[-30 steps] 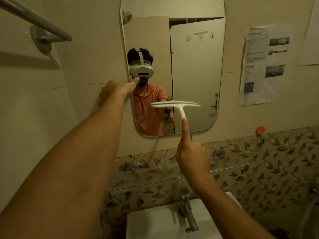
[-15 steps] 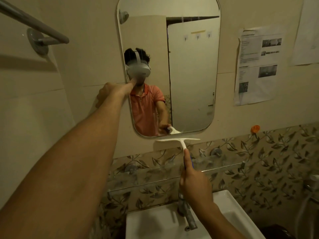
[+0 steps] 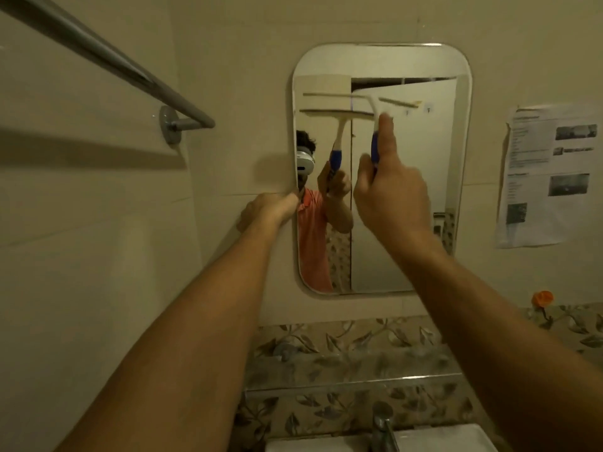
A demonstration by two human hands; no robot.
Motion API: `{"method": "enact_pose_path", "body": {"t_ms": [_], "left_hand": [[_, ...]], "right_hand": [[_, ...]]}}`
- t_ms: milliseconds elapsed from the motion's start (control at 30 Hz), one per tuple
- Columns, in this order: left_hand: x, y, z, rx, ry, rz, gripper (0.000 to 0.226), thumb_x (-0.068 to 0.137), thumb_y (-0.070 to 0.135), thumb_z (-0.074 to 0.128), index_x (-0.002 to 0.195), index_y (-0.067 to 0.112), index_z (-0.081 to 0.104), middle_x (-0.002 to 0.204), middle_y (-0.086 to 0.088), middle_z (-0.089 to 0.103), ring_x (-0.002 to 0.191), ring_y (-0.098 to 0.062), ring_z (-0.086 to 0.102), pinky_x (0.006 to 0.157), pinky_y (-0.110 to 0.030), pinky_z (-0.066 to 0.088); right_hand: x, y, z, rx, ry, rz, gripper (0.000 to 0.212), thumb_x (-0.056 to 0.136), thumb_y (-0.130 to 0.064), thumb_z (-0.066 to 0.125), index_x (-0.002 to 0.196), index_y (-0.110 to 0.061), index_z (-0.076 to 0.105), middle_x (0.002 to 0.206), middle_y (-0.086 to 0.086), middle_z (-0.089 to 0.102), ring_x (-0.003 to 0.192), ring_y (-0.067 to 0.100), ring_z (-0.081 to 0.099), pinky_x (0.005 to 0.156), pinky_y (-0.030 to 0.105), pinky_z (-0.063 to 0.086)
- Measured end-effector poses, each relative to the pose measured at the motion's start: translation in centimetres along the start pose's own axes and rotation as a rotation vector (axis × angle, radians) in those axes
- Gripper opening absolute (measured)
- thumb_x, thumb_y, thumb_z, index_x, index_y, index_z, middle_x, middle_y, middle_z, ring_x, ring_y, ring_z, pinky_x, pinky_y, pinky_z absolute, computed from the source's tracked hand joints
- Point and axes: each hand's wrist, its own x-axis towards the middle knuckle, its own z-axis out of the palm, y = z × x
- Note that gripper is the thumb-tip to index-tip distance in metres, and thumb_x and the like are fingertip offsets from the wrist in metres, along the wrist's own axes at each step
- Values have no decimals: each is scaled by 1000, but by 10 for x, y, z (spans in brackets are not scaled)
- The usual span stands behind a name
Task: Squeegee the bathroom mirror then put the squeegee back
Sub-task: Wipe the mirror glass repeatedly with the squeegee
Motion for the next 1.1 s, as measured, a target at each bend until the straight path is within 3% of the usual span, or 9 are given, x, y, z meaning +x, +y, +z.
{"method": "enact_pose_path", "body": {"t_ms": [367,500,633,667,733,833,900,1000,1100], "left_hand": [[9,2,6,119,39,3,72,86,76,45,132,24,62,127,-9,63,113,-32,60,86,-39,47],[14,-1,4,-18,3,3,67,90,61,37,135,15,57,132,-12,60,117,-34,57,100,-44,46],[20,4,5,-246,-90,-46,90,88,71,11,151,12,38,150,-20,44,134,-38,46,113,-54,35],[20,6,4,-260,-98,-66,100,83,79,4,150,13,39,148,-21,46,132,-38,49,112,-54,36],[19,8,0,-243,-73,-112,123,64,93,-7,130,11,57,123,-21,65,98,-31,65,98,-47,50],[11,11,-8,-223,-83,-131,128,57,98,-9,124,14,59,90,-17,64,68,-18,51,70,-30,48],[3,15,-11,-231,-126,-111,126,64,98,-5,139,15,53,99,-22,58,73,-23,48,68,-34,43],[-4,15,-11,-194,-147,-73,129,64,99,-2,146,12,47,141,-19,53,101,-28,60,86,-39,48],[-3,12,-8,-189,-115,-67,130,60,103,7,143,13,50,141,-14,56,121,-30,59,97,-43,47]], "right_hand": [[55,-24,23,-189,-110,43,86,100,-16,48,159,-34,-11,80,9,56,67,24,61,67,47,60],[28,-13,41,-257,-83,65,92,100,-16,51,157,-34,-19,74,8,55,58,19,57,54,40,58],[-20,4,56,-181,-124,48,88,103,-28,49,156,-36,-21,69,3,54,50,15,52,43,30,40],[-32,7,59,-177,-142,43,86,103,-29,47,156,-36,-21,70,3,54,50,14,50,45,31,41],[-53,13,64,-200,-184,44,87,103,-27,45,156,-34,-23,73,5,54,50,13,45,49,34,46],[-82,20,71,-245,-245,52,90,103,-22,46,155,-32,-26,74,8,57,52,18,50,55,39,55],[-103,27,76,-266,-275,56,95,101,-14,48,153,-33,-29,72,8,57,53,20,54,55,41,58],[-134,35,83,-286,-335,91,100,97,-9,47,151,-35,-34,67,6,51,52,20,52,51,37,54],[-161,40,88,-336,-368,131,100,95,-8,44,149,-34,-37,65,5,48,50,18,48,47,32,42]]}}
